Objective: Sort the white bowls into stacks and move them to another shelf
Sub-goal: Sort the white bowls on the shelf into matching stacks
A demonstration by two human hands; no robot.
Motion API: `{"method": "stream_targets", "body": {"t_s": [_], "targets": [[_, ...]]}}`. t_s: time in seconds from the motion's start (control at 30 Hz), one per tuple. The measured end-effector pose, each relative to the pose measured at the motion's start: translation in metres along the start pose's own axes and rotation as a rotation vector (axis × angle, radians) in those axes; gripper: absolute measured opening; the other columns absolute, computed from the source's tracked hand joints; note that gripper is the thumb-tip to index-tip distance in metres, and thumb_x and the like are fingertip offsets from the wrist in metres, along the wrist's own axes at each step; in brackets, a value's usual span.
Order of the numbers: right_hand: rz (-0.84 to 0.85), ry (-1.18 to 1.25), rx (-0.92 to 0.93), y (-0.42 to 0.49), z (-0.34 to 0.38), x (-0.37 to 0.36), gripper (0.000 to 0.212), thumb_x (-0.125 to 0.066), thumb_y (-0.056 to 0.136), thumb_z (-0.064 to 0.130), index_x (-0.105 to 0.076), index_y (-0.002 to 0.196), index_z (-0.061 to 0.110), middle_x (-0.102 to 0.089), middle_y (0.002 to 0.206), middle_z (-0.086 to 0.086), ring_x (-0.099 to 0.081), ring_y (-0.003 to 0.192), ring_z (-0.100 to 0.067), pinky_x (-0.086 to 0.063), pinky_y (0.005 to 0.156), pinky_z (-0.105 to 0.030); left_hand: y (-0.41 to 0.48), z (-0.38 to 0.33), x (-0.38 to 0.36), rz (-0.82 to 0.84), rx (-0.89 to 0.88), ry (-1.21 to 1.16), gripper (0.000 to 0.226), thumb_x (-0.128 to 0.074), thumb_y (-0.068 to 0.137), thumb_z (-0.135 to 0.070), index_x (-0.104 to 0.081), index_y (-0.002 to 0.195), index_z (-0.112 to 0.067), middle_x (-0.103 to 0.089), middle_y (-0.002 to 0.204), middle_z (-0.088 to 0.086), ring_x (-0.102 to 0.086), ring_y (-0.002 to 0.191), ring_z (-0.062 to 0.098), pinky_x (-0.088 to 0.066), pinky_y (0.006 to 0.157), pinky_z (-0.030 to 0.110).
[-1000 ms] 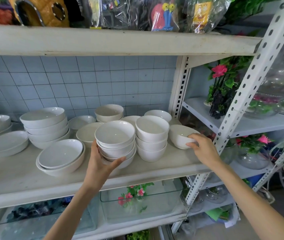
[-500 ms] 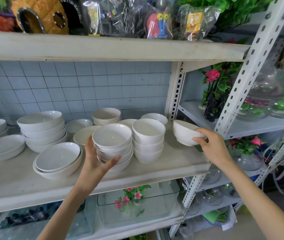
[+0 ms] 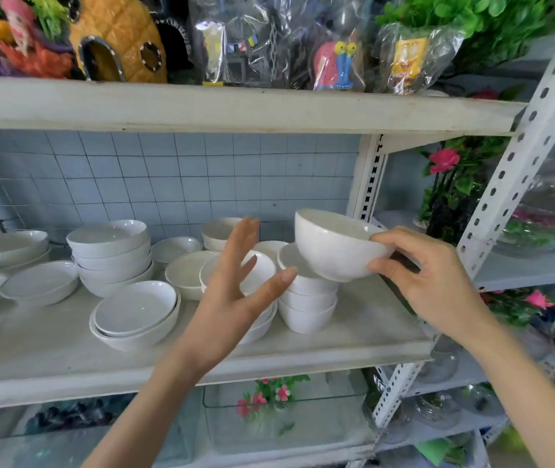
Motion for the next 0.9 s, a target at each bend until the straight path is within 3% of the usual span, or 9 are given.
{"method": "stream_targets", "body": {"t_s": [0.1,0.2,0.3,0.37,0.47,0.57,0.73,0.9], "targets": [[0.078,0.040,0.152,0.005,0.017,-0.017,0.024,-0.066,0.080,0.037,-0.067,0.095,0.018,-0.060,0.094,0.012,-0.054,0.087,0.001,-0.040,0.079,-0.010,0.010,-0.001,-0.005,0.096,0.057,-0.112,0.073,-0.066,0.071,-0.043,-0.038,0.135,-0.023,-0.056,0.131,-0.015,-0.051,0.122,0.001,-0.045,0.095,0.019],[0.123,0.076,0.222,0.010,0.025,-0.033,0.023,-0.055,0.084,0.049,-0.062,0.096,0.031,-0.059,0.097,0.016,-0.056,0.093,-0.005,-0.045,0.084,-0.021,0.011,-0.003,0.002,0.008,0.085,-0.151,0.068,-0.071,0.064,-0.040,-0.046,0.125,-0.022,-0.067,0.111,-0.016,-0.061,0.107,0.001,-0.048,0.081,0.013],[0.110,0.179,0.259,0.016,0.027,-0.049,0.020,-0.057,0.086,0.036,-0.061,0.106,0.035,-0.056,0.111,0.020,-0.053,0.111,-0.010,-0.040,0.096,-0.025,0.005,-0.002,0.013,-0.126,0.079,-0.160,0.067,-0.073,0.060,-0.041,-0.052,0.120,-0.020,-0.070,0.106,-0.015,-0.063,0.101,0.001,-0.049,0.077,0.013],[0.106,0.275,0.265,0.020,0.028,-0.064,0.033,-0.056,0.088,0.034,-0.056,0.121,0.033,-0.049,0.128,0.015,-0.044,0.127,-0.012,-0.034,0.104,-0.022,0.000,-0.004,0.019,-0.204,0.083,-0.166,0.070,-0.079,0.058,-0.048,-0.055,0.117,-0.020,-0.070,0.106,-0.012,-0.064,0.100,0.003,-0.050,0.076,0.015],[0.158,0.589,0.137,0.027,0.033,-0.089,0.061,-0.060,0.080,0.053,-0.038,0.135,0.037,-0.038,0.143,0.015,-0.032,0.135,-0.001,-0.035,0.103,-0.017,-0.011,-0.005,0.029,-0.328,0.113,-0.179,0.086,-0.079,0.050,-0.067,-0.057,0.118,-0.019,-0.070,0.111,-0.004,-0.065,0.105,0.012,-0.052,0.079,0.022],[0.274,0.821,0.014,0.032,0.040,-0.115,0.080,-0.066,0.066,0.067,-0.035,0.131,0.033,-0.046,0.136,0.017,-0.042,0.127,0.003,-0.042,0.093,-0.011,-0.023,-0.009,0.044,-0.455,0.109,-0.158,0.086,-0.079,0.044,-0.071,-0.057,0.114,-0.025,-0.070,0.109,-0.007,-0.065,0.103,0.009,-0.052,0.078,0.022],[0.390,0.972,-0.022,0.029,0.066,-0.144,0.073,-0.069,0.065,0.060,-0.039,0.127,0.033,-0.056,0.125,0.020,-0.050,0.119,0.004,-0.044,0.085,-0.009,-0.048,-0.018,0.073,-0.545,0.082,-0.097,0.106,-0.082,0.045,-0.065,-0.048,0.129,-0.011,-0.068,0.115,-0.003,-0.063,0.106,0.010,-0.050,0.078,0.017],[0.383,1.014,-0.011,0.026,0.106,-0.174,0.072,-0.072,0.064,0.057,-0.042,0.123,0.029,-0.060,0.115,0.029,-0.053,0.114,0.006,-0.046,0.083,-0.011,-0.072,-0.030,0.112,-0.527,0.067,-0.057,0.098,-0.084,0.052,-0.057,-0.047,0.131,-0.014,-0.066,0.119,-0.002,-0.062,0.111,0.013,-0.052,0.083,0.021]]}}
Point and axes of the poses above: each hand's wrist, its own y-axis towards the middle knuckle, its own x-axis out of the back of the hand, z = x × y, the point moved 2 cm from there along y, towards the middle knuckle
